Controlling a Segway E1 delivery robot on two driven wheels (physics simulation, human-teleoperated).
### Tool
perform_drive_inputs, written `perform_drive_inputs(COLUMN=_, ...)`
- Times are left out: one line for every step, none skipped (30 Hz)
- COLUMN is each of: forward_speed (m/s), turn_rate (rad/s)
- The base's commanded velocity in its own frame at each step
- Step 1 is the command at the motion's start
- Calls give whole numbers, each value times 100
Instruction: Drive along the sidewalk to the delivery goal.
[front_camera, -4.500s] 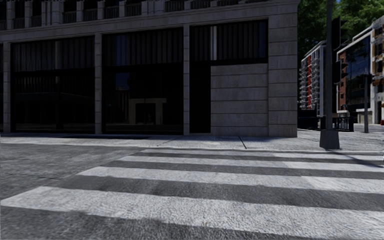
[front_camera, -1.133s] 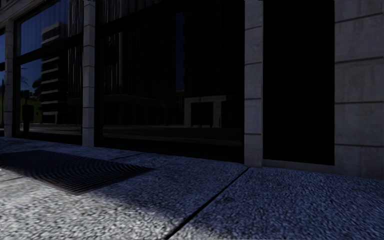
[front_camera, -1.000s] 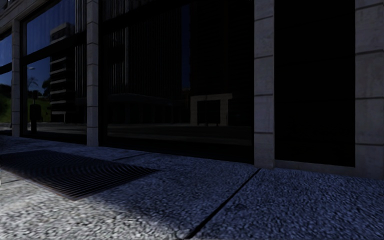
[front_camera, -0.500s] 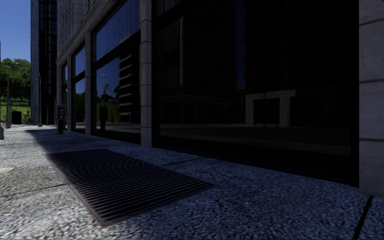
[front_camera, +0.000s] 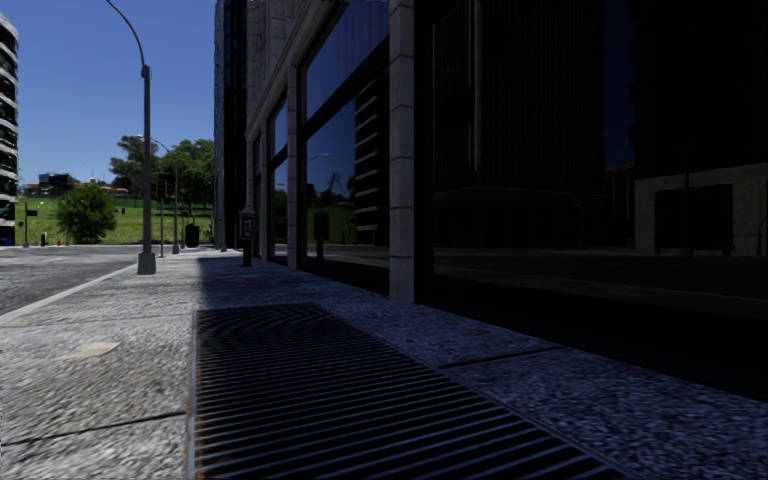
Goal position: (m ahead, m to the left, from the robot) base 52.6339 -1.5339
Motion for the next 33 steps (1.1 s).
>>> perform_drive_inputs(forward_speed=200, turn_rate=67)
perform_drive_inputs(forward_speed=200, turn_rate=67)
perform_drive_inputs(forward_speed=200, turn_rate=67)
perform_drive_inputs(forward_speed=200, turn_rate=67)
perform_drive_inputs(forward_speed=200, turn_rate=67)
perform_drive_inputs(forward_speed=200, turn_rate=67)
perform_drive_inputs(forward_speed=200, turn_rate=67)
perform_drive_inputs(forward_speed=200, turn_rate=67)
perform_drive_inputs(forward_speed=200, turn_rate=67)
perform_drive_inputs(forward_speed=200, turn_rate=67)
perform_drive_inputs(forward_speed=200, turn_rate=67)
perform_drive_inputs(forward_speed=200, turn_rate=67)
perform_drive_inputs(forward_speed=200, turn_rate=67)
perform_drive_inputs(forward_speed=200, turn_rate=66)
perform_drive_inputs(forward_speed=200, turn_rate=66)
perform_drive_inputs(forward_speed=200, turn_rate=65)
perform_drive_inputs(forward_speed=200, turn_rate=65)
perform_drive_inputs(forward_speed=200, turn_rate=59)
perform_drive_inputs(forward_speed=200, turn_rate=54)
perform_drive_inputs(forward_speed=200, turn_rate=52)
perform_drive_inputs(forward_speed=200, turn_rate=41)
perform_drive_inputs(forward_speed=200, turn_rate=41)
perform_drive_inputs(forward_speed=200, turn_rate=0)
perform_drive_inputs(forward_speed=200, turn_rate=0)
perform_drive_inputs(forward_speed=200, turn_rate=0)
perform_drive_inputs(forward_speed=200, turn_rate=0)
perform_drive_inputs(forward_speed=200, turn_rate=0)
perform_drive_inputs(forward_speed=200, turn_rate=0)
perform_drive_inputs(forward_speed=200, turn_rate=0)
perform_drive_inputs(forward_speed=200, turn_rate=0)
perform_drive_inputs(forward_speed=200, turn_rate=0)
perform_drive_inputs(forward_speed=200, turn_rate=0)
perform_drive_inputs(forward_speed=200, turn_rate=0)
